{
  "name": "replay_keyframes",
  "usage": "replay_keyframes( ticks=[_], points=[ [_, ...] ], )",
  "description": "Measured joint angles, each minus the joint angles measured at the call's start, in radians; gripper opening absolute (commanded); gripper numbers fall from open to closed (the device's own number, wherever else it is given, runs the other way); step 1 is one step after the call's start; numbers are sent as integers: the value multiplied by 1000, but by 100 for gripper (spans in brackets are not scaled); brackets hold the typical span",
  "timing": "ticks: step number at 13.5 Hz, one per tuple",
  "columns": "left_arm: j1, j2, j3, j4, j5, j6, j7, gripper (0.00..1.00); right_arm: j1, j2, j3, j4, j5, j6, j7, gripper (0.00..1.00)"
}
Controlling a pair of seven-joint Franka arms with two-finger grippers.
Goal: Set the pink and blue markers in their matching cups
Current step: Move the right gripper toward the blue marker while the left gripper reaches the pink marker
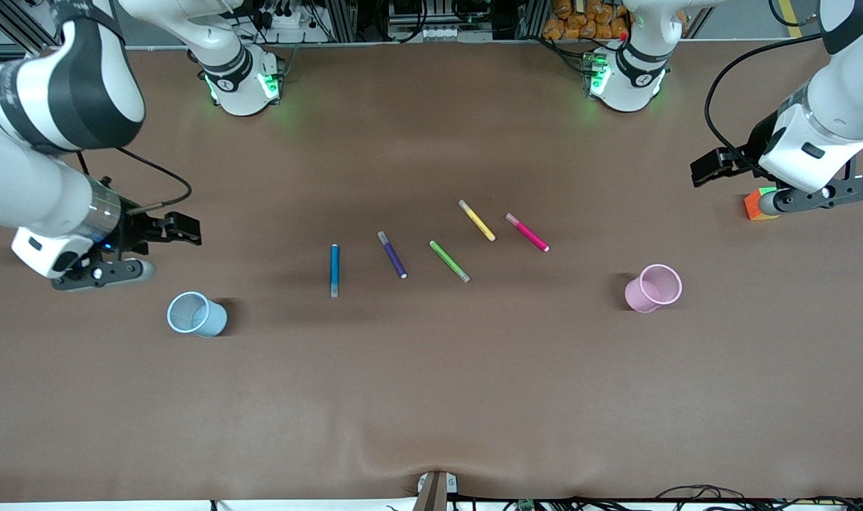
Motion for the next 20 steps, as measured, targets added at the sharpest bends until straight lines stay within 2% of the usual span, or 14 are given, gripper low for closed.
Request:
replay_keyframes(
  ticks=[4,10,15,20],
  points=[
    [-26,36,-14,-5,0,33,-132,100,22,79,0,62,0,9,1,100],
    [-233,195,-29,-18,112,134,-557,100,33,161,1,115,1,30,3,100],
    [-358,277,-31,-101,176,238,-846,100,83,209,2,117,1,91,40,100],
    [-415,326,-32,-158,279,292,-971,100,171,281,3,124,1,168,129,100]
  ],
)
